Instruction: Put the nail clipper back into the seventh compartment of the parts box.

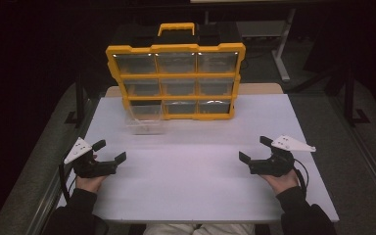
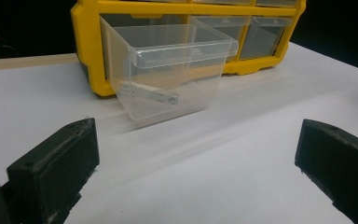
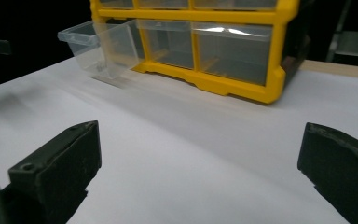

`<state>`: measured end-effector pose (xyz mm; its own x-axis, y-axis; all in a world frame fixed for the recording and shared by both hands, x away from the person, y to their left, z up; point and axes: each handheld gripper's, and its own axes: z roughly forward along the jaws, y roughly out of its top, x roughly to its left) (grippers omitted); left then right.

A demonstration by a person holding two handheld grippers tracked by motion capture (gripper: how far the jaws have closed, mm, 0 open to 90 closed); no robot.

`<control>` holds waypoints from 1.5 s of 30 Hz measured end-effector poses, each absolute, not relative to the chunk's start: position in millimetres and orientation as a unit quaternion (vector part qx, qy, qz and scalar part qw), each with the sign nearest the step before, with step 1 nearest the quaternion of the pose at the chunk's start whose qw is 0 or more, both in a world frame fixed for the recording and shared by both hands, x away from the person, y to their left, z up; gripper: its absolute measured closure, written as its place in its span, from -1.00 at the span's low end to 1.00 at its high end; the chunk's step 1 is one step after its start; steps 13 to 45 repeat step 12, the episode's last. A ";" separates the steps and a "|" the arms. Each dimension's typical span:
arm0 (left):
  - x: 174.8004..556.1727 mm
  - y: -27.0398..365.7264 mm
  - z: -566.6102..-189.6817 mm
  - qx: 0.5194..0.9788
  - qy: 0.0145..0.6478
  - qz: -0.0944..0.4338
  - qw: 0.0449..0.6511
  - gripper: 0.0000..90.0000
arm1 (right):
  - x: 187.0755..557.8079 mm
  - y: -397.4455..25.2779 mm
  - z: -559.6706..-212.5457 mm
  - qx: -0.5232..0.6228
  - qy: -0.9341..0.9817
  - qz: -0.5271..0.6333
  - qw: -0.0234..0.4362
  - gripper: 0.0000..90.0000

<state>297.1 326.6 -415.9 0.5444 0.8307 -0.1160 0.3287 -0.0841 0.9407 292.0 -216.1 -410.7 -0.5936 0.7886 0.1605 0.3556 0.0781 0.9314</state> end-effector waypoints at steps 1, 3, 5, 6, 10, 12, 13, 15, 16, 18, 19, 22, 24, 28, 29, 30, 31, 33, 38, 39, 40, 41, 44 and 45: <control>297.1 326.7 -415.8 0.698 0.415 0.235 0.534 -1.00 | 290.5 -218.6 -412.1 0.408 0.705 0.544 0.201 -1.00; 297.0 326.8 -415.6 0.698 0.414 0.235 0.534 -1.00 | 287.3 -223.2 -414.1 0.416 0.701 0.542 0.202 -1.00; 297.1 326.6 -415.5 0.699 0.413 0.235 0.535 -1.00 | 283.8 -227.3 -415.8 0.422 0.696 0.543 0.207 -1.00; 297.1 326.5 -415.5 0.699 0.412 0.235 0.535 -1.00 | 281.9 -229.7 -416.9 0.425 0.692 0.544 0.210 -1.00; 296.9 326.4 -415.3 0.698 0.412 0.234 0.536 -1.00 | 277.0 -236.0 -419.3 0.434 0.687 0.541 0.217 -1.00; 297.0 326.1 -415.2 0.697 0.412 0.234 0.538 -1.00 | 275.2 -239.3 -419.5 0.438 0.682 0.542 0.220 -1.00; 297.0 326.1 -415.2 0.697 0.412 0.234 0.538 -1.00 | 275.2 -239.3 -419.5 0.438 0.682 0.542 0.220 -1.00; 297.0 326.1 -415.2 0.697 0.412 0.234 0.538 -1.00 | 275.2 -239.3 -419.5 0.438 0.682 0.542 0.220 -1.00; 297.0 326.1 -415.2 0.697 0.412 0.234 0.538 -1.00 | 275.2 -239.3 -419.5 0.438 0.682 0.542 0.220 -1.00; 297.0 326.1 -415.2 0.697 0.412 0.234 0.538 -1.00 | 275.2 -239.3 -419.5 0.438 0.682 0.542 0.220 -1.00; 297.0 326.1 -415.2 0.697 0.412 0.234 0.538 -1.00 | 275.2 -239.3 -419.5 0.438 0.682 0.542 0.220 -1.00; 297.0 326.1 -415.2 0.697 0.412 0.234 0.538 -1.00 | 275.2 -239.3 -419.5 0.438 0.682 0.542 0.220 -1.00; 297.0 326.1 -415.2 0.697 0.412 0.234 0.538 -1.00 | 275.2 -239.3 -419.5 0.438 0.682 0.542 0.220 -1.00; 297.0 326.1 -415.2 0.697 0.412 0.234 0.538 -1.00 | 275.2 -239.3 -419.5 0.438 0.682 0.542 0.220 -1.00; 297.0 326.1 -415.2 0.697 0.412 0.234 0.538 -1.00 | 275.2 -239.3 -419.5 0.438 0.682 0.542 0.220 -1.00; 297.0 326.1 -415.2 0.697 0.412 0.234 0.538 -1.00 | 275.2 -239.3 -419.5 0.438 0.682 0.542 0.220 -1.00; 297.0 326.1 -415.2 0.697 0.412 0.234 0.538 -1.00 | 275.2 -239.3 -419.5 0.438 0.682 0.542 0.220 -1.00; 297.0 326.1 -415.2 0.697 0.412 0.234 0.538 -1.00 | 275.2 -239.3 -419.5 0.438 0.682 0.542 0.220 -1.00; 297.0 326.1 -415.2 0.697 0.412 0.234 0.538 -1.00 | 275.2 -239.3 -419.5 0.438 0.682 0.542 0.220 -1.00; 297.0 326.1 -415.2 0.697 0.412 0.234 0.538 -1.00 | 275.2 -239.3 -419.5 0.438 0.682 0.542 0.220 -1.00; 297.0 326.1 -415.2 0.697 0.412 0.234 0.538 -1.00 | 275.2 -239.3 -419.5 0.438 0.682 0.542 0.220 -1.00; 297.0 326.1 -415.2 0.697 0.412 0.234 0.538 -1.00 | 275.2 -239.3 -419.5 0.438 0.682 0.542 0.220 -1.00; 297.0 326.1 -415.2 0.697 0.412 0.234 0.538 -1.00 | 275.2 -239.3 -419.5 0.438 0.682 0.542 0.220 -1.00; 297.0 326.1 -415.2 0.697 0.412 0.234 0.538 -1.00 | 275.2 -239.3 -419.5 0.438 0.682 0.542 0.220 -1.00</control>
